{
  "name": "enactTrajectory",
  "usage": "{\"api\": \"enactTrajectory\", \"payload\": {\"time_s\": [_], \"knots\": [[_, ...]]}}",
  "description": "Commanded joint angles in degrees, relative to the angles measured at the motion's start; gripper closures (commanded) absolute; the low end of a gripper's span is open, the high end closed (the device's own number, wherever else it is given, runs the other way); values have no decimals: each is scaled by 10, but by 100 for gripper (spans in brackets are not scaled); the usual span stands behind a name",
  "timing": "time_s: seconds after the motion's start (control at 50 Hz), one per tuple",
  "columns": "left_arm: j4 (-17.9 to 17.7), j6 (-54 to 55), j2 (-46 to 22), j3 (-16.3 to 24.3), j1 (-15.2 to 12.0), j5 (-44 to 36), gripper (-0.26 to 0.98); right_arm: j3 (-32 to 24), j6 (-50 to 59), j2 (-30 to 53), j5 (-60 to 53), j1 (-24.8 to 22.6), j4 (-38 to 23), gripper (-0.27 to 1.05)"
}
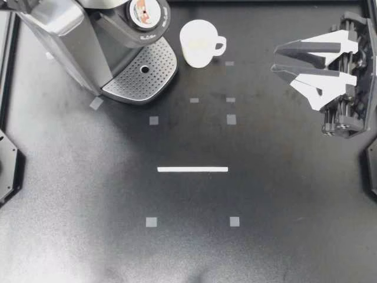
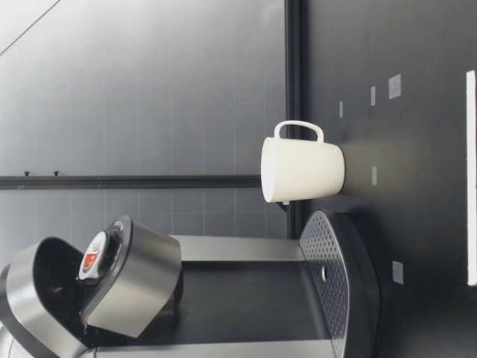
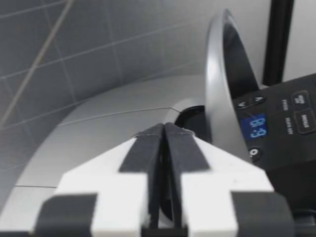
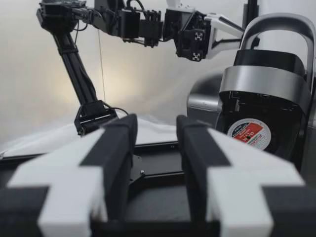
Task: Place the coffee capsule inside the capsule container, then place the cup onto the center of the cup tray.
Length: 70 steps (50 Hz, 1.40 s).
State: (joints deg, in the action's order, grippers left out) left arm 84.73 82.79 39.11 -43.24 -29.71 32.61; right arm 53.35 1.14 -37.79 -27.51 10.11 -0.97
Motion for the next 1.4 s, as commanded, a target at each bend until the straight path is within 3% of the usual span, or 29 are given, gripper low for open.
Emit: {"api": "enactTrajectory", "payload": {"time_s": [0.0,0.66,0.8,1.18,1.38], "knots": [[3,8,3,4,-14,-24,61,-7,1,-5,-6,-3,0,36],[-1,88,-11,35,-18,-302,61,-6,1,-5,-14,-3,-2,36],[-1,98,-28,34,-10,-324,61,-6,1,-5,-15,-3,-2,36],[-2,100,-73,34,58,-284,61,-2,1,-4,-25,-3,-2,36],[-9,108,-90,22,63,-275,61,2,1,-5,-25,-3,-2,36]]}}
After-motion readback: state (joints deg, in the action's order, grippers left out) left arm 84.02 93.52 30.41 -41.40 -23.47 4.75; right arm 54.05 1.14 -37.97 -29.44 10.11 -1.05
